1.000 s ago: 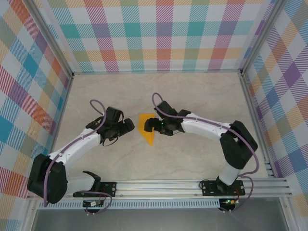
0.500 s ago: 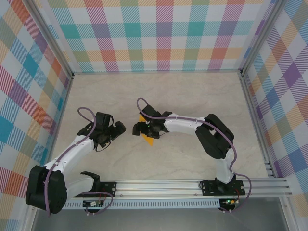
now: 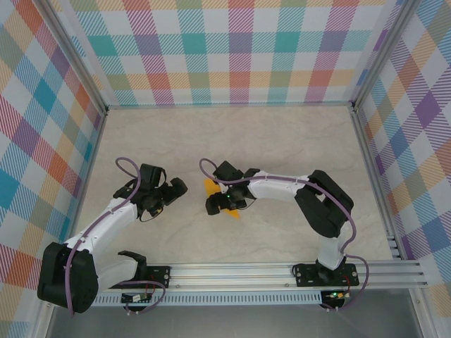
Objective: Fold a paper plane with a square sheet of paper (pick it up from the middle)
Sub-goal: Move the paper to the center of the table.
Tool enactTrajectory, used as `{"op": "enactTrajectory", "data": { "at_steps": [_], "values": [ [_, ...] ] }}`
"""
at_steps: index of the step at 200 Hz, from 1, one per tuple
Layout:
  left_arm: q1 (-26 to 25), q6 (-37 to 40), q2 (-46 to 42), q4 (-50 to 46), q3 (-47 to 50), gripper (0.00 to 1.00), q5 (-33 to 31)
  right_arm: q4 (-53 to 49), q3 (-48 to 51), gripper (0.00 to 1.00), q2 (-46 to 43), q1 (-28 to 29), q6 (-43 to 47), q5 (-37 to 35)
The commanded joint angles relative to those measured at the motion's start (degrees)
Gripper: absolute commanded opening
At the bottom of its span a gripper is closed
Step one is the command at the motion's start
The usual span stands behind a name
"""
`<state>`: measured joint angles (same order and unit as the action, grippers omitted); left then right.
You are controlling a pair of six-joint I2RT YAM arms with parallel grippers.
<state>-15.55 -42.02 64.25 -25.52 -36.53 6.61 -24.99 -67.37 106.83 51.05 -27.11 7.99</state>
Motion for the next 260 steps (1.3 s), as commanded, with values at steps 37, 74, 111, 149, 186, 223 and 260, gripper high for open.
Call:
{"op": "enactTrajectory", "data": {
  "at_steps": [37, 74, 111, 149, 186, 223, 260],
  "values": [
    [1.0, -0.1, -0.7, 3.5, -0.1, 1.00, 5.6, 2.7, 3.0, 0.82, -11.5, -1.1, -3.5, -0.2],
    [0.8, -0.7, -0.6, 4.6, -0.3, 1.00, 8.6, 8.4, 6.4, 0.77, -11.0, -1.2, -13.0, 0.1],
    [0.0, -1.2, -0.3, 5.1, -0.2, 1.00, 9.2, 8.6, 5.0, 0.77, -8.3, -1.6, -13.7, -1.3],
    [-1.2, -1.6, 0.5, 6.3, 0.0, 1.00, 10.2, 9.0, 5.9, 0.77, -6.9, -2.9, -14.2, -1.5],
    [-2.7, -1.4, 1.2, 8.5, 0.3, 1.00, 12.0, 10.0, 6.9, 0.77, -5.8, -4.2, -13.2, 0.3],
    [-4.1, -1.3, 2.9, 11.4, 0.5, 1.00, 13.9, 11.2, 7.3, 0.77, -4.0, -5.8, -12.9, 2.9],
    [-5.8, -2.5, 4.7, 13.4, 0.5, 0.98, 15.5, 12.4, 8.7, 0.76, -3.2, -6.6, -13.9, 3.6]
  ]
}}
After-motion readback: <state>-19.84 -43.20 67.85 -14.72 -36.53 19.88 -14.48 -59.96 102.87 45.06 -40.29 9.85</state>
